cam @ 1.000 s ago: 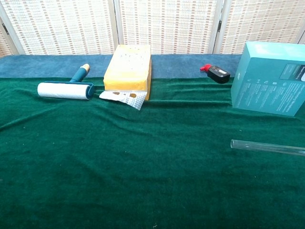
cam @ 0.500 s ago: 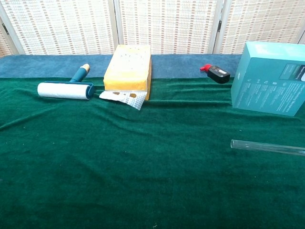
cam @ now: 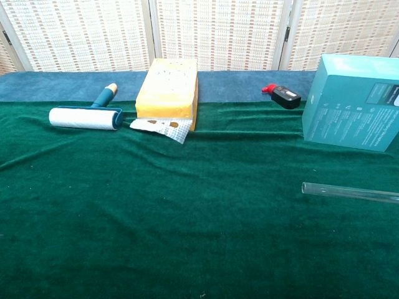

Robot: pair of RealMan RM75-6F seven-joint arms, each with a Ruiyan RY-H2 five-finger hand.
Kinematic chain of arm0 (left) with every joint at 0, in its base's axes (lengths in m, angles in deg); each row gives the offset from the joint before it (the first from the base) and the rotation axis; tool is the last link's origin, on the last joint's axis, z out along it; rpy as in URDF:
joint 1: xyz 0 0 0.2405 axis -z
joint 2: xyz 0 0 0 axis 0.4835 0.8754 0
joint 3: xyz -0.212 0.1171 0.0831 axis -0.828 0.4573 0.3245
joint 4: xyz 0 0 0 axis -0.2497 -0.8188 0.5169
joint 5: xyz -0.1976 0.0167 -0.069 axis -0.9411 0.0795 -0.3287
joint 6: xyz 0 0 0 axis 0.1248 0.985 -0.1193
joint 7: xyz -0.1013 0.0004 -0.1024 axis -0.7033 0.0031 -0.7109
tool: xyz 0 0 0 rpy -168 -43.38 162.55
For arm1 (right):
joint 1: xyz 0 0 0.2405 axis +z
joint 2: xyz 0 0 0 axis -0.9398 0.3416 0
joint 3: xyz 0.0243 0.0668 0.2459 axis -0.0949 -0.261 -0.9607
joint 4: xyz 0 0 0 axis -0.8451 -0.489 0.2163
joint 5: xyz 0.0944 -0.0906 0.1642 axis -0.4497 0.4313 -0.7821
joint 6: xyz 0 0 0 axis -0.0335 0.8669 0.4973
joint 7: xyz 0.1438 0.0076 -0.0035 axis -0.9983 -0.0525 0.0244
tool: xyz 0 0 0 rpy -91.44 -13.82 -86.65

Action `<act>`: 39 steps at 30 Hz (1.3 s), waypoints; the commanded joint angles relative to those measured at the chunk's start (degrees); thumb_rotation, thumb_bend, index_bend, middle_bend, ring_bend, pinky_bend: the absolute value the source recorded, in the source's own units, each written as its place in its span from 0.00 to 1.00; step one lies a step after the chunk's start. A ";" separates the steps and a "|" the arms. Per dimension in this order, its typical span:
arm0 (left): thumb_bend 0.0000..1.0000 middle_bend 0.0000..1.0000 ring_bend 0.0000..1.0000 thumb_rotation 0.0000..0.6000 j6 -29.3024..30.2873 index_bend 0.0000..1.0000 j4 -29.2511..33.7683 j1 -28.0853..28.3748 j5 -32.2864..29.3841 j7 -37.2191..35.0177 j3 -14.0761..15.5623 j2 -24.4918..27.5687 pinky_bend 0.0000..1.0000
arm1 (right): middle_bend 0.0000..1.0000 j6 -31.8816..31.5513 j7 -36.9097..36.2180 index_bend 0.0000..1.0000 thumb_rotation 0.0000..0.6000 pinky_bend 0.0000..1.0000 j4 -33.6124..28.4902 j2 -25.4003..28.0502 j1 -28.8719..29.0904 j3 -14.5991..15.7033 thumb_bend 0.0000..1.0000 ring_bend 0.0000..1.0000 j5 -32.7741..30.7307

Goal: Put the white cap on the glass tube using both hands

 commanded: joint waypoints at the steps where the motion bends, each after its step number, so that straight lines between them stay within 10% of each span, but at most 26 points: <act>1: 0.42 1.00 0.88 1.00 -0.15 0.51 -0.13 0.09 0.12 -0.48 -0.02 -0.11 0.84 | 0.01 -0.01 -0.01 0.00 1.00 0.00 -0.04 0.00 0.00 -0.01 0.48 0.09 0.02; 19: 0.53 1.00 0.89 1.00 1.98 0.56 2.90 -0.35 1.98 -10.46 -1.75 1.24 0.85 | 0.14 3.47 0.56 0.01 1.00 0.03 -2.57 1.32 1.88 0.11 0.48 0.19 0.07; 30: 0.54 1.00 0.90 1.00 6.21 0.56 12.87 -0.49 7.01 -12.24 -1.31 5.98 0.85 | 0.70 13.96 3.53 0.32 1.00 0.87 -10.00 -0.13 7.86 -0.74 0.44 0.87 -3.86; 39: 0.53 1.00 0.90 1.00 6.88 0.56 16.41 -0.76 8.40 -10.85 0.20 7.69 0.85 | 0.89 20.02 9.79 0.41 1.00 1.00 -9.48 -7.71 11.06 -1.21 0.31 1.00 -12.19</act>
